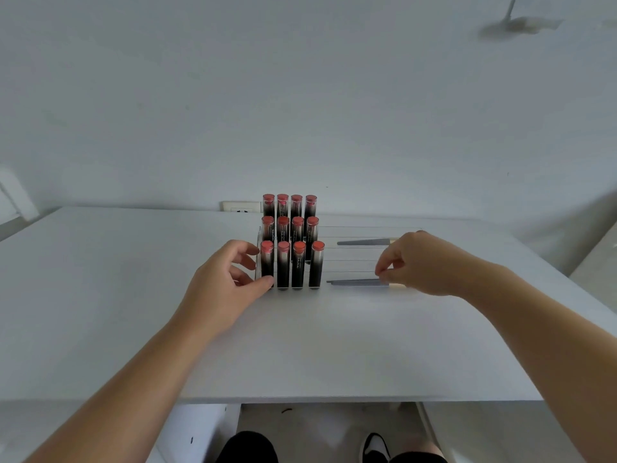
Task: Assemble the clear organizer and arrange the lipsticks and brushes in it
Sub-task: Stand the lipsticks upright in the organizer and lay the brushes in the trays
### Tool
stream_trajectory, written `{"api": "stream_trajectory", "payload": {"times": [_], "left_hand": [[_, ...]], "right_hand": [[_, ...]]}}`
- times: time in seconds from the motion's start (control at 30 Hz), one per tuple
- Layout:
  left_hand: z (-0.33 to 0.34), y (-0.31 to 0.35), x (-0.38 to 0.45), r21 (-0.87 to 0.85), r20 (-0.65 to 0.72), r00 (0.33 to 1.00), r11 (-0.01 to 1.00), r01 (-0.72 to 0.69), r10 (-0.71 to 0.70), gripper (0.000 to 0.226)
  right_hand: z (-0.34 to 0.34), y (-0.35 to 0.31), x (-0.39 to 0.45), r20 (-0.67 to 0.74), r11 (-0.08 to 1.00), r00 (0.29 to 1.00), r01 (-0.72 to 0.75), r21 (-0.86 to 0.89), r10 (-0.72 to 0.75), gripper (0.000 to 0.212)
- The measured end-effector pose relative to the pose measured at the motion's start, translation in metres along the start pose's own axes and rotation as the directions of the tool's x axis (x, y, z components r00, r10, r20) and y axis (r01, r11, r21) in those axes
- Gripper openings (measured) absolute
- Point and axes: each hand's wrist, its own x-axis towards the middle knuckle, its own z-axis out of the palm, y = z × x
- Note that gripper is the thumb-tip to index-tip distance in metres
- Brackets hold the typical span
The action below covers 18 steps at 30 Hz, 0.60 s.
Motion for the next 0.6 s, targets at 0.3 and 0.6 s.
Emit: {"api": "stream_trajectory", "payload": {"times": [0.3, 0.6], "left_hand": [[0.001, -0.002, 0.001, -0.001, 0.006, 1.000, 1.000, 0.015, -0.015, 0.037], [0.001, -0.001, 0.001, 0.010, 0.008, 1.000, 1.000, 0.019, -0.020, 0.036]], "right_hand": [[-0.006, 0.002, 0.013, 0.110, 0.988, 0.994, 0.041, -0.149, -0.024, 0.006], [-0.012, -0.004, 0.023, 0.219, 0.922, 0.967, 0.197, -0.334, -0.127, 0.009]]}}
